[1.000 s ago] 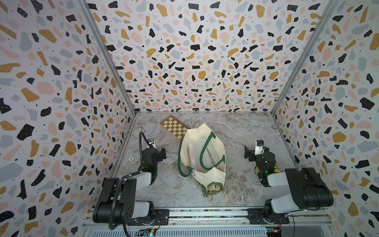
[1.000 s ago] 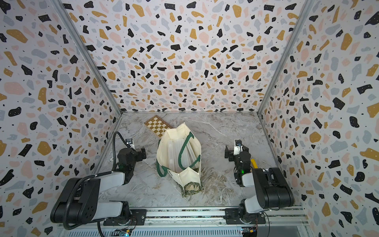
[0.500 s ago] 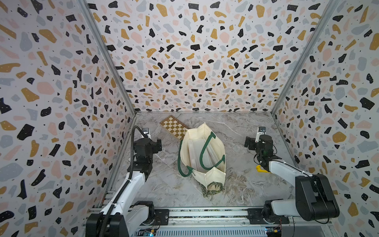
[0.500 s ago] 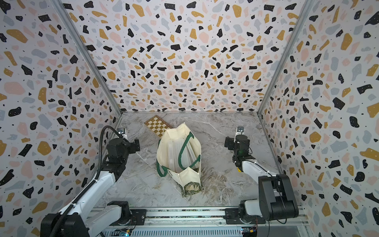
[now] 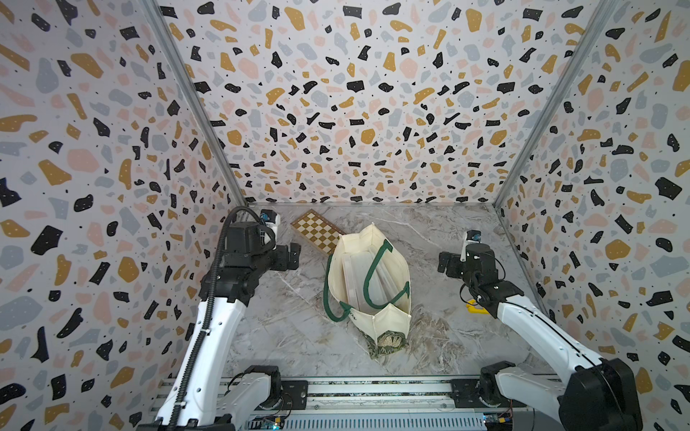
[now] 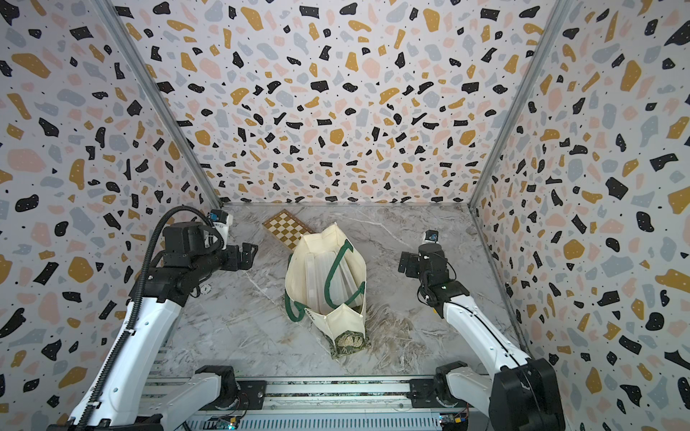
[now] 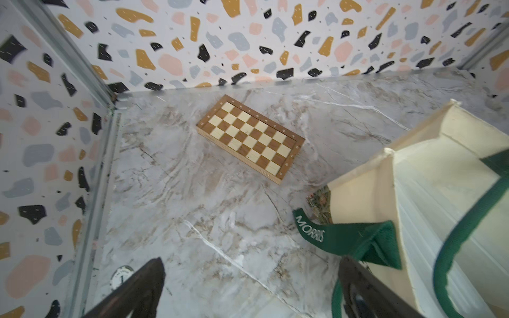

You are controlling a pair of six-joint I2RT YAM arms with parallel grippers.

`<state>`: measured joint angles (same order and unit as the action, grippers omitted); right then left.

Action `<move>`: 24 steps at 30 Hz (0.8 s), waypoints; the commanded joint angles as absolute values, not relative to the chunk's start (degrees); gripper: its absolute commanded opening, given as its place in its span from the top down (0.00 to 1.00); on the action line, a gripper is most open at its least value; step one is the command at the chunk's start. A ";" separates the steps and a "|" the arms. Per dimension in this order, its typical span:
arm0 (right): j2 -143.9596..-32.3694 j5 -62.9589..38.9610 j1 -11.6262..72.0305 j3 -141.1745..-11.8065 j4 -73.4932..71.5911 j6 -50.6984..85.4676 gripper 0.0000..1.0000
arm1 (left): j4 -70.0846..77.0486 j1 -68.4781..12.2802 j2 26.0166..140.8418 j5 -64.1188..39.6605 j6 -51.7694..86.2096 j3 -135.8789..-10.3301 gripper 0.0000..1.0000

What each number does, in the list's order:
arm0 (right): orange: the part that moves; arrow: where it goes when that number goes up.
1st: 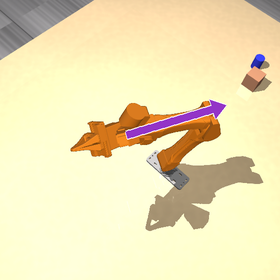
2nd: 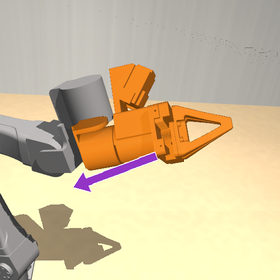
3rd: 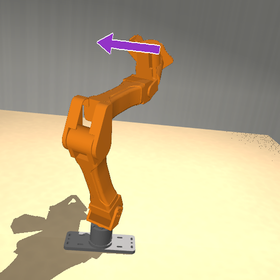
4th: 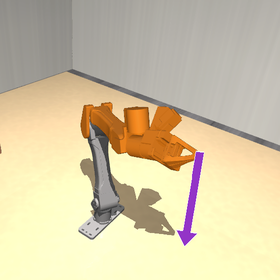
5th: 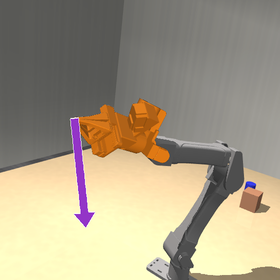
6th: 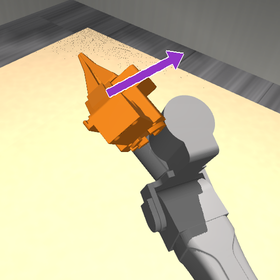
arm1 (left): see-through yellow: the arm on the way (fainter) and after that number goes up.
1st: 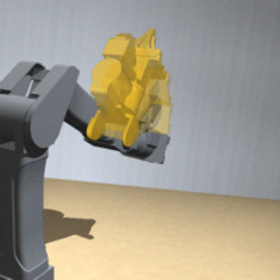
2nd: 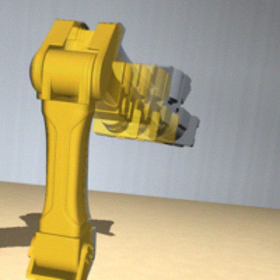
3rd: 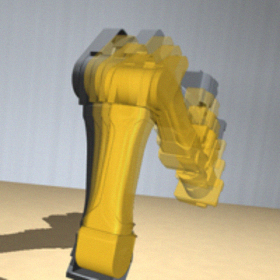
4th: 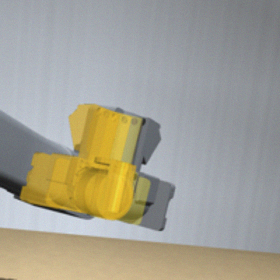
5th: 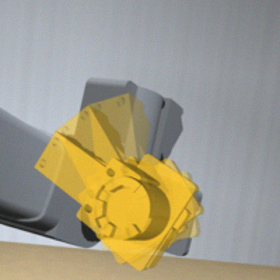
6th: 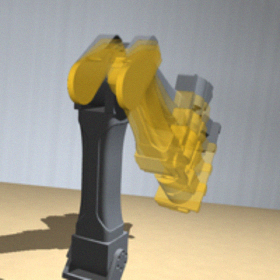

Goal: Take out the pencil case from the canvas bag
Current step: Adjust the canvas bag at the center of the board.

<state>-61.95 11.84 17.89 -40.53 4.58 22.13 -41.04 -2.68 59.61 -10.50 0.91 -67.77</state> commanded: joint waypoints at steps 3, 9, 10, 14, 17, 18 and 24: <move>-56.92 10.72 21.03 -42.73 11.45 25.35 0.00 | -50.88 -2.55 63.36 -22.20 4.44 -71.95 0.01; -55.42 15.18 28.49 -47.32 12.85 27.29 0.01 | -51.85 -4.38 67.55 -25.47 5.60 -74.04 0.01; -55.51 16.01 30.35 -48.33 12.66 27.37 0.01 | -51.93 -4.85 68.12 -25.56 5.60 -74.46 0.01; -58.91 18.17 37.41 -53.85 12.71 27.31 0.00 | -52.06 -7.15 69.97 -25.29 5.67 -76.03 0.01; -63.40 21.10 44.33 -58.58 12.70 27.09 0.00 | -52.26 -10.51 71.79 -23.43 4.55 -77.84 0.01; -64.94 22.17 46.69 -60.20 12.42 26.77 0.00 | -52.17 -11.40 72.55 -22.60 4.49 -78.25 0.01; -73.54 24.27 56.55 -68.05 9.93 25.33 0.00 | -53.46 -15.64 78.08 -22.93 4.97 -80.30 0.01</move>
